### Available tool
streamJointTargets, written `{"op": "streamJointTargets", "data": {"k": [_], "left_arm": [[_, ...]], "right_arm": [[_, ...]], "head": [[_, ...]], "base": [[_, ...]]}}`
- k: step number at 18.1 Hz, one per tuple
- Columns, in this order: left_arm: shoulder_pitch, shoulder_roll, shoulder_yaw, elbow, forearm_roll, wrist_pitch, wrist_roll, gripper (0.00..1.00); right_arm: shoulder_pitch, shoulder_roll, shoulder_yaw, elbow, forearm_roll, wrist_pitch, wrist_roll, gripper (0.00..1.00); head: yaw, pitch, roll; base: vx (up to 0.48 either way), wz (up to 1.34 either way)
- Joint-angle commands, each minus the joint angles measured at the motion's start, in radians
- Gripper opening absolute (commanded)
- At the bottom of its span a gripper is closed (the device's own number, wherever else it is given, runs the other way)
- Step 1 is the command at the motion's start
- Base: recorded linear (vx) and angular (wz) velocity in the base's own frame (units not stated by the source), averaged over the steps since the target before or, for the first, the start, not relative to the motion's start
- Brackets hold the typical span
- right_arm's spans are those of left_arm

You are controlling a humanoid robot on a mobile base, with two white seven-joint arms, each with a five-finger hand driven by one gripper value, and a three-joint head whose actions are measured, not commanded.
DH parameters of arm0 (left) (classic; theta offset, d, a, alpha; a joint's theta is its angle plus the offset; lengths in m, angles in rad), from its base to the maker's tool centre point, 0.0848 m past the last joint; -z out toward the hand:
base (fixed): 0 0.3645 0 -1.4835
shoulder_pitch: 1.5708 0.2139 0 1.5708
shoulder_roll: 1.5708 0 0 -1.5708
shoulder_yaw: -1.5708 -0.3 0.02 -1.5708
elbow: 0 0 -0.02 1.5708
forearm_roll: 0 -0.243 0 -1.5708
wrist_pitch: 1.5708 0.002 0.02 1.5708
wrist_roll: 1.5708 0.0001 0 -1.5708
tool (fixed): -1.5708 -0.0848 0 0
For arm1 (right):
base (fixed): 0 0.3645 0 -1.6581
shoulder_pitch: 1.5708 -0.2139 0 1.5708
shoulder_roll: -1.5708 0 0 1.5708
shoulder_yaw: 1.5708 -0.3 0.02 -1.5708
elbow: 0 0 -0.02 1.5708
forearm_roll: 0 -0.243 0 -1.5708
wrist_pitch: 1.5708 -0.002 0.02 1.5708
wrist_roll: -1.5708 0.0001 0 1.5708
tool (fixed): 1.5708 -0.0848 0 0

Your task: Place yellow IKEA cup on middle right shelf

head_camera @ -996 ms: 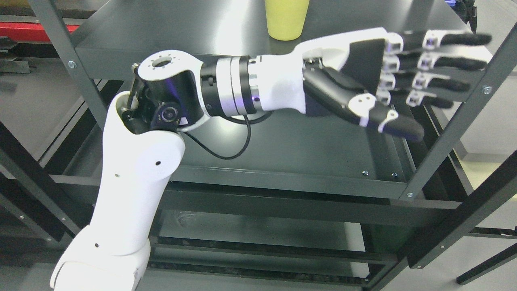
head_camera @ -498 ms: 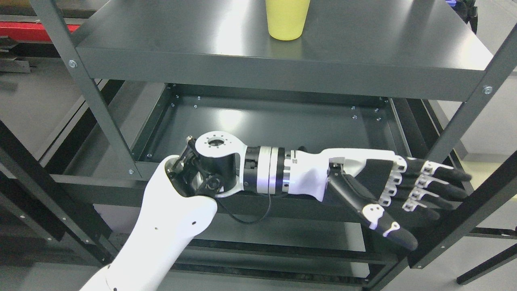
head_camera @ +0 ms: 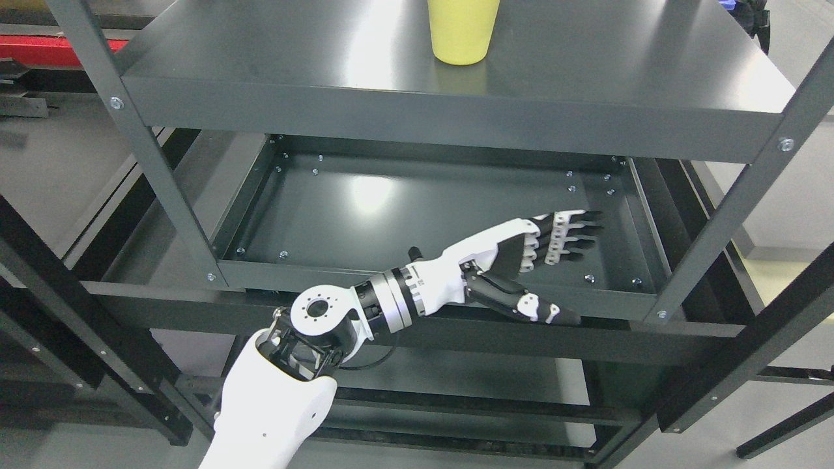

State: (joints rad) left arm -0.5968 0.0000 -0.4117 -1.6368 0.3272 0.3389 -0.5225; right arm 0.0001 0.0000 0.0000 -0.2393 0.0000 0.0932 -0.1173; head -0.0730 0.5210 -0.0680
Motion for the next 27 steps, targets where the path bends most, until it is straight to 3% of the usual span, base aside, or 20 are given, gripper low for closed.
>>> {"op": "streamJointTargets", "data": {"k": [1,4,8,15,19,27], "left_arm": [[0.121,0.017,0.293,0.095,-0.233,-0.057,0.218,0.99],[0.153,0.017,0.339,0.094,-0.289,-0.076,0.447,0.99],[0.25,0.017,0.332,0.066,-0.287,-0.28,0.469,0.99],[0.319,0.017,0.379,-0.02,-0.287,-0.262,0.48,0.99],[0.315,0.017,0.384,-0.106,-0.286,-0.14,0.481,0.99],[0.325,0.017,0.387,-0.123,-0.286,-0.144,0.484,0.99]], "right_arm": [[0.014,-0.017,0.017,0.0,-0.025,0.0,0.001,0.99],[0.014,-0.017,0.017,0.0,-0.025,0.0,0.001,0.99],[0.014,-0.017,0.017,0.0,-0.025,0.0,0.001,0.99],[0.014,-0.017,0.017,0.0,-0.025,0.0,0.001,0.99],[0.014,-0.017,0.017,0.0,-0.025,0.0,0.001,0.99],[0.014,-0.017,0.017,0.0,-0.025,0.0,0.001,0.99]], "head": [[0.0,0.0,0.0],[0.0,0.0,0.0],[0.0,0.0,0.0],[0.0,0.0,0.0],[0.0,0.0,0.0],[0.0,0.0,0.0]], "base": [[0.0,0.0],[0.0,0.0],[0.0,0.0],[-0.002,0.0],[-0.003,0.0],[0.0,0.0]]}}
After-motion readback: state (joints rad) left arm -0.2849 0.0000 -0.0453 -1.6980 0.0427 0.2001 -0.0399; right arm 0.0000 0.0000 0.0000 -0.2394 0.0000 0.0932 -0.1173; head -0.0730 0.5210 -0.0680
